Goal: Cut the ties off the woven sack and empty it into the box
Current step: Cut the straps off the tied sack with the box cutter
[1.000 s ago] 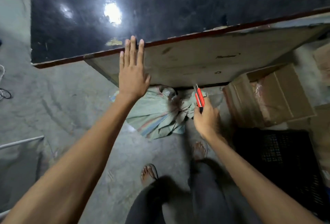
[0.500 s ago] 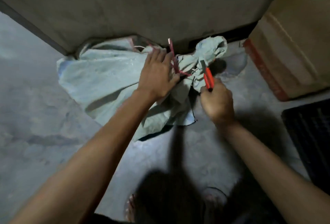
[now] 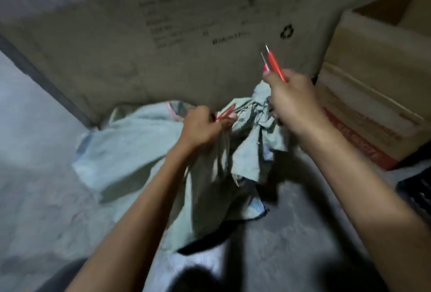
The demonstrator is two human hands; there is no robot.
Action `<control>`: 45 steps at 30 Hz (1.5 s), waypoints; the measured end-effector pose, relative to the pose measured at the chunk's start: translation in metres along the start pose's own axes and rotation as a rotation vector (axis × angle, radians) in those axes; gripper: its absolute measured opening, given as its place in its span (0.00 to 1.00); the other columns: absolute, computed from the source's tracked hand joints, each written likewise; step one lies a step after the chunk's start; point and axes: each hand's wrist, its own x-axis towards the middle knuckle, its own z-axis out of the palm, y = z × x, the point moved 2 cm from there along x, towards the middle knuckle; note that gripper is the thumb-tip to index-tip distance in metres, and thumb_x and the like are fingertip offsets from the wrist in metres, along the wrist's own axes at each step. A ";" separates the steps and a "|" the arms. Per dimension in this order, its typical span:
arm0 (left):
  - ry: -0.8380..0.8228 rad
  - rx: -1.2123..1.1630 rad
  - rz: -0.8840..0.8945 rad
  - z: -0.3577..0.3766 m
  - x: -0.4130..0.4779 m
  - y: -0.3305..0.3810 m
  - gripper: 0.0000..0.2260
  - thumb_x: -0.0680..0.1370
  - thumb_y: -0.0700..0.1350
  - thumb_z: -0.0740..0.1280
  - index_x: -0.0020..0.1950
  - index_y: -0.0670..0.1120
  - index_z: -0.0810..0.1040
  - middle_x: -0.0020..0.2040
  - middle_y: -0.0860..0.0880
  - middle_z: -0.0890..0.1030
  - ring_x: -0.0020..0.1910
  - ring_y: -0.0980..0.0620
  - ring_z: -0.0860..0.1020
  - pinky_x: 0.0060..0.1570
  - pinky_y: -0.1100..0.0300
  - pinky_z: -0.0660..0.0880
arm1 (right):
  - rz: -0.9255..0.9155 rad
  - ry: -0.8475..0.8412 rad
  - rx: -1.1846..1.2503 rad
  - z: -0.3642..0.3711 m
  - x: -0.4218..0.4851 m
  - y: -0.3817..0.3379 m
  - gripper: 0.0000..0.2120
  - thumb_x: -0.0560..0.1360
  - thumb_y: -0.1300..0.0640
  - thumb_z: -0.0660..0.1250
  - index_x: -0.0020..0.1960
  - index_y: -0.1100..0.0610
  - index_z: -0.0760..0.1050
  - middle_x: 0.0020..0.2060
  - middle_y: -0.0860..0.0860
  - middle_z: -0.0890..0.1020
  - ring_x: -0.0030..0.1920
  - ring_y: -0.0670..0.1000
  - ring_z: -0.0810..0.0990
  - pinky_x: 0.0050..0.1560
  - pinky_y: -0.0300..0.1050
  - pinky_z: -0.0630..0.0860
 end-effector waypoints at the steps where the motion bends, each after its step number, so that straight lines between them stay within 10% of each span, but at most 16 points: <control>1: 0.028 -0.165 -0.067 -0.012 -0.011 -0.002 0.31 0.73 0.66 0.65 0.31 0.38 0.77 0.26 0.48 0.73 0.27 0.54 0.73 0.32 0.57 0.66 | -0.033 -0.007 0.034 -0.004 -0.008 -0.009 0.22 0.72 0.37 0.58 0.43 0.55 0.75 0.30 0.52 0.77 0.38 0.61 0.79 0.45 0.60 0.77; 6: -0.006 -1.172 -0.457 -0.061 -0.063 -0.004 0.21 0.79 0.58 0.65 0.52 0.41 0.85 0.41 0.42 0.87 0.39 0.45 0.85 0.44 0.52 0.84 | -0.416 -0.009 -0.113 -0.010 -0.054 -0.045 0.19 0.83 0.43 0.52 0.38 0.49 0.70 0.28 0.49 0.73 0.31 0.50 0.74 0.36 0.49 0.68; 11: -0.002 -1.553 -0.518 -0.112 -0.099 -0.001 0.17 0.79 0.51 0.67 0.40 0.40 0.86 0.33 0.43 0.85 0.31 0.46 0.85 0.32 0.54 0.83 | -0.691 -0.017 -0.101 -0.014 -0.100 -0.075 0.14 0.84 0.48 0.57 0.62 0.50 0.78 0.42 0.45 0.80 0.40 0.43 0.75 0.43 0.35 0.70; 15: -0.039 -1.734 -0.440 -0.119 -0.108 -0.001 0.25 0.76 0.50 0.71 0.69 0.39 0.77 0.70 0.39 0.76 0.68 0.40 0.76 0.65 0.41 0.75 | -0.750 -0.005 -0.213 -0.006 -0.127 -0.078 0.16 0.82 0.45 0.59 0.67 0.48 0.75 0.48 0.49 0.79 0.48 0.53 0.79 0.51 0.55 0.76; 25: 0.030 -1.791 -0.433 -0.117 -0.102 -0.002 0.25 0.72 0.47 0.75 0.67 0.42 0.78 0.64 0.41 0.80 0.62 0.41 0.80 0.63 0.41 0.76 | -0.680 -0.145 -0.494 0.015 -0.142 -0.069 0.15 0.78 0.43 0.63 0.64 0.43 0.72 0.46 0.48 0.76 0.48 0.54 0.78 0.50 0.53 0.76; 34: 0.084 -1.687 -0.420 -0.113 -0.102 0.008 0.13 0.76 0.47 0.71 0.37 0.41 0.87 0.35 0.43 0.86 0.33 0.45 0.84 0.44 0.53 0.83 | -0.678 -0.150 -0.526 0.014 -0.149 -0.061 0.16 0.77 0.43 0.65 0.64 0.43 0.73 0.44 0.48 0.75 0.45 0.54 0.78 0.46 0.50 0.76; 45: 0.215 -1.671 -0.423 -0.113 -0.106 0.017 0.06 0.74 0.45 0.74 0.49 0.45 0.84 0.39 0.44 0.86 0.35 0.45 0.83 0.40 0.54 0.83 | -0.643 -0.107 -0.516 0.011 -0.153 -0.060 0.17 0.77 0.41 0.65 0.64 0.42 0.74 0.45 0.47 0.75 0.46 0.53 0.79 0.44 0.48 0.76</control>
